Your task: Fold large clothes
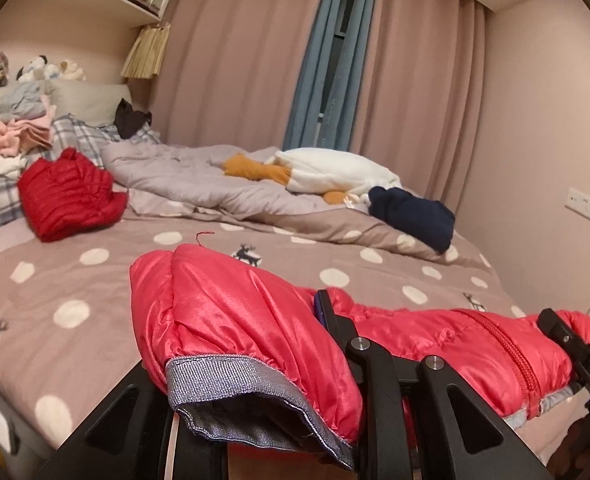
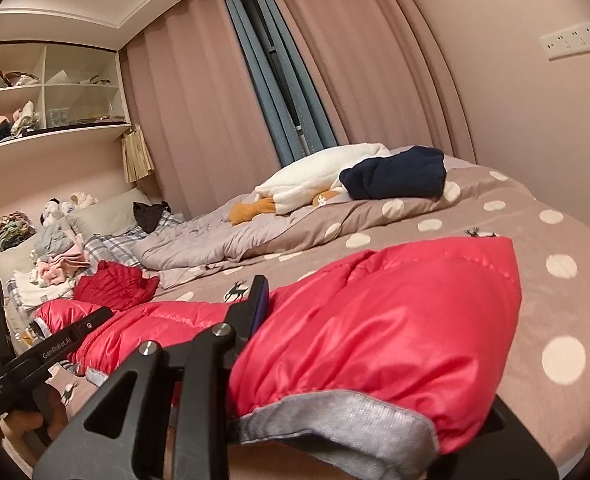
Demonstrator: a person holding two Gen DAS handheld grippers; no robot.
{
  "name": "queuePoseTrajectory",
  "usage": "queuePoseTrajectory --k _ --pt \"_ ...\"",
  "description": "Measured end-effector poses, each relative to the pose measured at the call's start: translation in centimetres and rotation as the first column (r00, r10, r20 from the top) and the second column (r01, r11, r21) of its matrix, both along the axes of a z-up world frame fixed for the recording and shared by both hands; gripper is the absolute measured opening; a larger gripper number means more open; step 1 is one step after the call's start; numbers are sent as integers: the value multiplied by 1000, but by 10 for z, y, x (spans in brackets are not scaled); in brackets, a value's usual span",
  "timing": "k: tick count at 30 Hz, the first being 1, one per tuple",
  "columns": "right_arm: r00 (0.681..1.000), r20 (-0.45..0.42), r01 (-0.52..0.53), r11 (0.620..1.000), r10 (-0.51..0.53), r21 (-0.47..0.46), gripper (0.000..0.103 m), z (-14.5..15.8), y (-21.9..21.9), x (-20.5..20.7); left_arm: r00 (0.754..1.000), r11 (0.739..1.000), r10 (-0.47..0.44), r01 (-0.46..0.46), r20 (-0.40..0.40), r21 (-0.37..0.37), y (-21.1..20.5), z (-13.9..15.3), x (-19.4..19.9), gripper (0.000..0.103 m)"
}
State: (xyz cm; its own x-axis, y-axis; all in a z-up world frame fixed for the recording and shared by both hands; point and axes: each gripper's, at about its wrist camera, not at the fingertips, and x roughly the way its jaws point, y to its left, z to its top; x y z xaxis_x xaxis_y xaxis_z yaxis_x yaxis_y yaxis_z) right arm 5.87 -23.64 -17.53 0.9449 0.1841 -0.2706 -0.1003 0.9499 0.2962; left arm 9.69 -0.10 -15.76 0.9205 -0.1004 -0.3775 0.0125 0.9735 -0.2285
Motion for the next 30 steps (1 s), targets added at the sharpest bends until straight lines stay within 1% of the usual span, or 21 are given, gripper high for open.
queuePoseTrajectory --k 3,7,11,14,15,17,18,19,20,21,22,24,26,28,29,30 --pt "1000 -12 14 1000 -14 -9 29 0 1 20 1000 1000 6 -6 -20 6 -1 -1 22 22" --pt "999 -28 25 1000 -25 -4 30 -3 0 44 999 1000 15 -16 -42 -14 1 -6 42 22" --pt "998 -53 32 999 -32 -8 30 -8 -1 55 998 999 28 -30 -62 -36 0 -16 56 23" --pt "997 -72 30 999 -31 -12 31 -14 -1 59 996 999 39 -41 -82 -18 -5 -22 62 27" --pt "997 -75 33 999 -34 -14 31 -16 -2 60 996 999 35 -36 -78 -10 -7 -24 63 30" --pt "996 -81 38 999 -39 -11 32 -19 -3 61 997 1000 22 -22 -70 -6 -10 -25 64 41" --pt "996 -85 37 999 -37 -7 33 -19 -3 64 998 1000 5 -5 -69 -8 -11 -25 63 51" --pt "996 -85 34 999 -34 -1 35 -20 -4 64 998 1000 -12 11 -61 -17 -12 -25 62 59" --pt "996 -82 31 1000 -31 1 38 -20 -4 65 999 999 -20 19 -51 -30 -12 -24 62 63" --pt "996 -79 29 1000 -29 -2 45 -20 -3 65 999 999 -25 23 -42 -43 -12 -23 61 70" --pt "997 -72 29 1000 -30 -9 58 -19 -2 63 999 998 -32 30 -34 -59 -11 -22 58 75" --pt "998 -48 34 999 -35 -19 71 -17 -1 59 999 997 -42 40 -32 -70 -12 -21 61 78" --pt "999 -41 32 999 -32 -20 78 -16 0 58 998 997 -39 37 -38 -69 -13 -20 61 81" --pt "999 -35 37 999 -37 -10 91 -15 -2 58 998 997 -40 37 -44 -71 -14 -19 62 84" --pt "999 -24 43 999 -43 0 92 -14 -5 56 998 997 -40 37 -41 -75 -14 -17 62 87" --pt "999 -21 45 999 -45 3 92 -14 -5 56 999 997 -32 29 -36 -74 -14 -15 60 93"
